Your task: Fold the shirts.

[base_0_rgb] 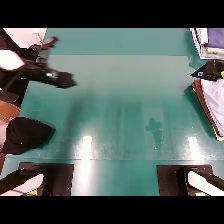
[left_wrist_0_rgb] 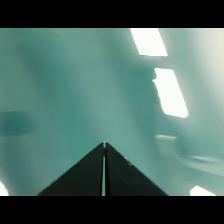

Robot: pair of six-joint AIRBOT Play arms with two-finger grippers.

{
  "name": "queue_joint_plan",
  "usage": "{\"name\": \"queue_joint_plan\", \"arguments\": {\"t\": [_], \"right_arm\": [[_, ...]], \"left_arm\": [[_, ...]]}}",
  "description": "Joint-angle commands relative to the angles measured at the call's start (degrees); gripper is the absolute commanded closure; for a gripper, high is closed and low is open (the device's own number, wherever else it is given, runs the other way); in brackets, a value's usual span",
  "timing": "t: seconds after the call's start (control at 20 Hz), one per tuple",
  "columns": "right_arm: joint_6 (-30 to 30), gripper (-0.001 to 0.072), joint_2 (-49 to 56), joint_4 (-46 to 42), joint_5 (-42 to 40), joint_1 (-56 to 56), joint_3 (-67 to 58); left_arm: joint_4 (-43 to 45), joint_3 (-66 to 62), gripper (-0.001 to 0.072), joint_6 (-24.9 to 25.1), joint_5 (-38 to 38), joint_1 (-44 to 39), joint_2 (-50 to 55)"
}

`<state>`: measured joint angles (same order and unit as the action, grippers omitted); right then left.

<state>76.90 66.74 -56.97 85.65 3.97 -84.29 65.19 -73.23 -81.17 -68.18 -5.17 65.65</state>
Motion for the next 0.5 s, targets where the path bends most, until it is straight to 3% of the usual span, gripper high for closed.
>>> {"name": "queue_joint_plan", "arguments": {"t": [0.0,0.15,0.2,0.25,0.3,0.45], "right_arm": [[0.0,0.0694,0.0,0.1,1.1,0.0,0.0],[0.0,0.0693,0.0,0.0,1.1,0.0,0.0],[0.0,0.0694,0.0,0.0,1.1,0.0,0.0],[0.0,0.0694,0.0,0.0,1.1,0.0,0.0],[0.0,0.0694,0.0,0.0,1.1,0.0,0.0],[0.0,0.0694,0.0,0.0,1.3,0.0,0.0]], "left_arm": [[28.0,2.1,0.0681,-7.4,-7.7,7.4,-13.2],[33.2,8.3,0.0679,-9.1,-9.9,16.4,-22.7],[33.2,10.8,0.0597,-9.3,-9.8,18.7,-24.7],[33.2,13.6,0.0235,-9.6,-9.8,20.3,-25.9],[33.5,16.2,-0.0013,-11.0,-9.9,21.4,-25.9],[34.2,26.3,-0.0013,-12.3,-7.4,22.4,-25.8]]}}
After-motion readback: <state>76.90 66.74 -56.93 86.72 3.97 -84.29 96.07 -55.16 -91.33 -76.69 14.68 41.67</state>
